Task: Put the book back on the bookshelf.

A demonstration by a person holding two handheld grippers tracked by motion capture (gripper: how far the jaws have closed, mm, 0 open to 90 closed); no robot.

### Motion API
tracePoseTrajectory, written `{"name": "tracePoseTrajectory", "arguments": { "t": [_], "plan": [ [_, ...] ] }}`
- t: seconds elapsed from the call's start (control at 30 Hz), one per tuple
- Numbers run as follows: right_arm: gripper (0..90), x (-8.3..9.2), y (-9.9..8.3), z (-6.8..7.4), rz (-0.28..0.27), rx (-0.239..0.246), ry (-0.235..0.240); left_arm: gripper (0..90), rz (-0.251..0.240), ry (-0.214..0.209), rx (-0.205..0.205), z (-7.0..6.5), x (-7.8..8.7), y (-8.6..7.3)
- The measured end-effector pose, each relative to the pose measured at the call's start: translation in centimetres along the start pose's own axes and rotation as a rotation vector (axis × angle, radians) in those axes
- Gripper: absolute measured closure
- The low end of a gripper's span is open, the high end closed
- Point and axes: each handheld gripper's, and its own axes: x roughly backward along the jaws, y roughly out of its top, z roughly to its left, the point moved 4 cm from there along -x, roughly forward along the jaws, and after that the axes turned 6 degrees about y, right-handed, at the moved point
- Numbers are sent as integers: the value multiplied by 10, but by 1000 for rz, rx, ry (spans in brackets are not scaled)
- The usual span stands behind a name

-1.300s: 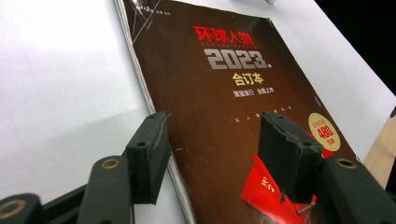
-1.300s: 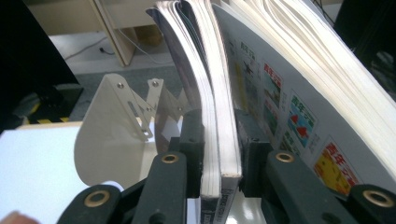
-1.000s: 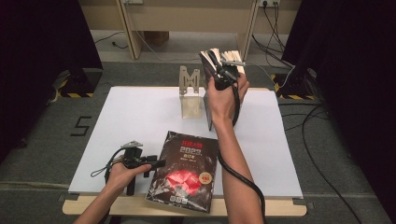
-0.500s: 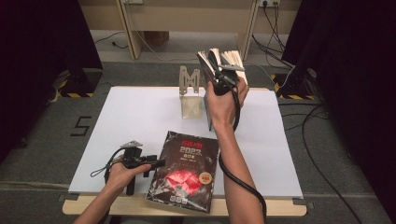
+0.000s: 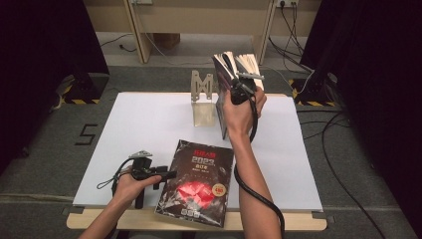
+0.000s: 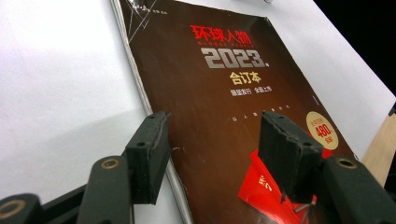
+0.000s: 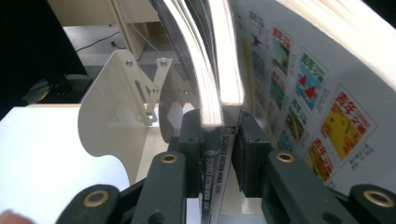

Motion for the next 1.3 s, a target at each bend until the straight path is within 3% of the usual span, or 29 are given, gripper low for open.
{"name": "tracePoseTrajectory", "arguments": {
  "t": [0.13,0.27,0.37,0.57,0.83,1.3],
  "plan": [
    [764,0,3,-2,6,-64,-2,422,2,-1,-2,0,-1,0],
    [763,-1,4,-1,4,-72,-8,422,6,-2,-3,0,-2,-1],
    [748,0,0,1,-4,-29,-24,422,0,-2,-2,0,0,0],
    [663,3,-2,0,-31,4,-23,422,-1,-6,-3,-1,0,0],
    [599,6,-7,0,-34,31,-7,421,-5,-6,-3,-1,0,1],
    [572,12,-25,0,-20,61,27,417,-4,-4,-8,-3,-1,1]
  ]
}}
